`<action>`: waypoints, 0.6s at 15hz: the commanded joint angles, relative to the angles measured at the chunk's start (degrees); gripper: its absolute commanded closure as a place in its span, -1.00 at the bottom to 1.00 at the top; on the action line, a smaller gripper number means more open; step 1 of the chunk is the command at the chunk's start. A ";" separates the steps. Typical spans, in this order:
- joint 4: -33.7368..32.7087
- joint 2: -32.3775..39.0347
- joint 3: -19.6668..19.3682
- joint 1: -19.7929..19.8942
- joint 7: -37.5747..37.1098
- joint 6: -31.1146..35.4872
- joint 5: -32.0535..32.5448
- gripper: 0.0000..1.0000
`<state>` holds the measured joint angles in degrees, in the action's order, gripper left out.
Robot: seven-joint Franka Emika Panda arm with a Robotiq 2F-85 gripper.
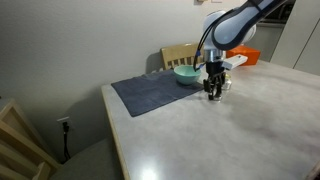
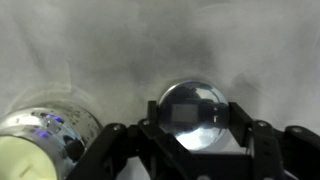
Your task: Remove the lid from the silver tin
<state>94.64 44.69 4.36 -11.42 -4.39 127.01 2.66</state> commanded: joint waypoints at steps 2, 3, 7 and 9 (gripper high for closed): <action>-0.02 0.15 0.36 0.27 1.89 -2.32 0.50 -0.95; 0.55 -0.60 0.74 0.54 2.24 -2.63 0.02 -1.00; 3.40 -4.16 1.20 0.10 1.55 -2.55 -0.11 -1.00; 5.49 -6.88 1.63 -0.48 1.10 -2.22 0.19 -1.00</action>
<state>95.28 43.23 5.31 -11.57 -3.51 125.22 2.87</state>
